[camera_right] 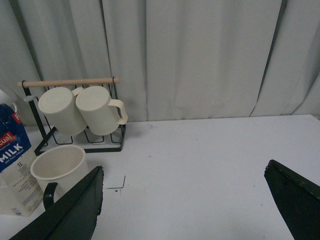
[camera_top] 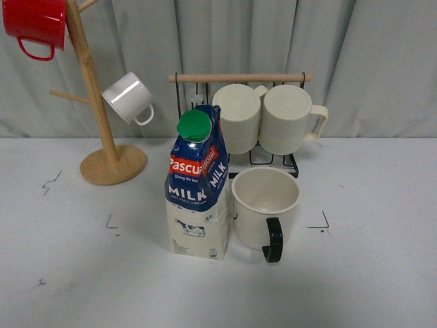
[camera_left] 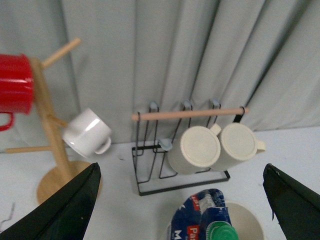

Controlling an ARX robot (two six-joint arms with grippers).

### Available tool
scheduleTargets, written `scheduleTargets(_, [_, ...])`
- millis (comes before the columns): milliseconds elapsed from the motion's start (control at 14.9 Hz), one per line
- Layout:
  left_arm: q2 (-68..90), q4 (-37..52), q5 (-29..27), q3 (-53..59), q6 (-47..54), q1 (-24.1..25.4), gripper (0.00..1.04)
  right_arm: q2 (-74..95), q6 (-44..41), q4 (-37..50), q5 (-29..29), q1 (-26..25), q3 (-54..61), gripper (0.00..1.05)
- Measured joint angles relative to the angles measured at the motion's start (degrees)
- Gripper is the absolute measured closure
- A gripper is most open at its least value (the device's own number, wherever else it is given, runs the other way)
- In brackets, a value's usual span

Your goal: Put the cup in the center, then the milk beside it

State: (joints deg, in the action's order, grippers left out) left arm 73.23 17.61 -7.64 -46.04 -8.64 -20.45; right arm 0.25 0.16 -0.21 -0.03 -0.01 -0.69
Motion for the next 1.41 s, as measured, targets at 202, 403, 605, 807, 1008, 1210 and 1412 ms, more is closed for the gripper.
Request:
scheduleTargets(202, [-12.7, -2.9, -1.6, 2.2, 1.2, 5.3, 0.08, 0.0, 0.0, 0.0, 0.0, 0.0, 0.0, 0.06])
scheduleTargets(403, [-23.6, 0.9, -3.7, 11.1, 6.2, 9.9, 0.36, 0.0, 0.0, 0.0, 0.0, 0.0, 0.0, 0.06])
scheduleTargets(605, [-26.5, 3.5, -0.4, 22.5, 7.6, 12.3, 0.68, 0.0, 0.0, 0.0, 0.0, 0.0, 0.0, 0.06])
scheduleTargets(807, [-33.9, 6.6, 1.8, 29.7, 7.6, 14.9, 1.03, 0.0, 0.0, 0.0, 0.0, 0.0, 0.0, 0.06])
scheduleTargets(1008, [-38.2, 6.1, 7.0, 35.7, 7.8, 20.5, 1.03, 0.0, 0.0, 0.0, 0.0, 0.0, 0.0, 0.06])
scheduleTargets(1210, [-43.9, 4.8, 7.6, 39.4, 7.8, 20.3, 1.03, 0.0, 0.0, 0.0, 0.0, 0.0, 0.0, 0.06])
scheduleTargets(1412, [-49.6, 2.0, 7.6, 42.1, 7.8, 20.3, 1.03, 0.0, 0.0, 0.0, 0.0, 0.0, 0.0, 0.06])
